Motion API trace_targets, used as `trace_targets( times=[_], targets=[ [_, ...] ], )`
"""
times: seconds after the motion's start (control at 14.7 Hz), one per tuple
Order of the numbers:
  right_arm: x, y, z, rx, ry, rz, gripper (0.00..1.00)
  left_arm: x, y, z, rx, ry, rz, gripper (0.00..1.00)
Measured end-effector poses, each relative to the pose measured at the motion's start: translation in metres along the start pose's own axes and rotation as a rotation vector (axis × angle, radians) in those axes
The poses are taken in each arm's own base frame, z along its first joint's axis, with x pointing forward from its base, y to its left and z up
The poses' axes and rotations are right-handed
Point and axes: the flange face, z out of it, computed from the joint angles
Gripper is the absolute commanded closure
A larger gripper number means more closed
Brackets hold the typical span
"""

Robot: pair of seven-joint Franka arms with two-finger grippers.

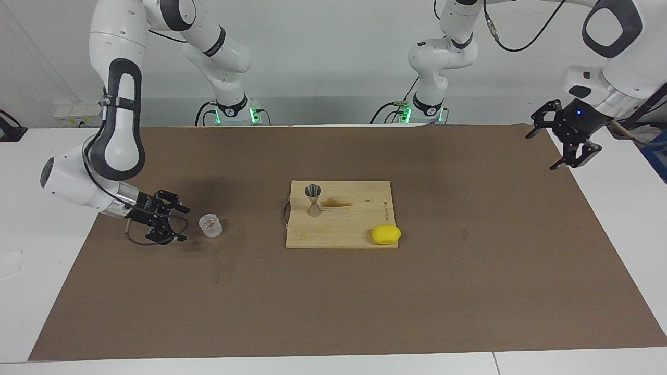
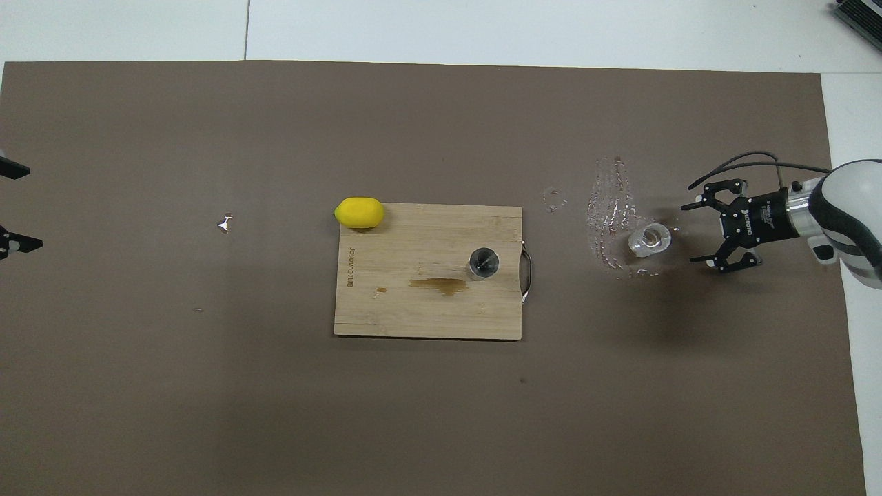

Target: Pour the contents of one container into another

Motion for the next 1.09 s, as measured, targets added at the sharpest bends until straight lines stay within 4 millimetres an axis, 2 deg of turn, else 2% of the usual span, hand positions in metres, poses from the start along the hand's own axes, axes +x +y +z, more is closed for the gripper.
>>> trace_targets(
  times=[0.14, 0.41, 0.61, 0.82, 1.09],
  targets=[
    [0.001, 0.005, 0.017, 0.013, -0.065, 0.041, 0.0, 0.006, 0.017, -0.016, 0.016, -0.008, -0.073, 0.0],
    [0.002, 0.014, 0.042, 0.038, -0.099, 0.076, 0.0, 0.004, 0.019, -0.012, -0.004, -0.018, -0.324, 0.0],
    [-0.003, 0.015, 0.054, 0.052, -0.11, 0.091, 0.0, 0.005, 0.019, -0.012, -0.003, -0.019, -0.599, 0.0],
    [-0.011, 0.013, 0.059, 0.053, -0.124, 0.089, 0.0, 0.005, 0.019, -0.012, 0.0, -0.018, -0.803, 0.0],
    [-0.014, 0.011, 0.058, 0.072, -0.143, 0.101, 0.01, 0.006, 0.02, -0.012, 0.003, -0.018, -0.968, 0.0]
  ],
)
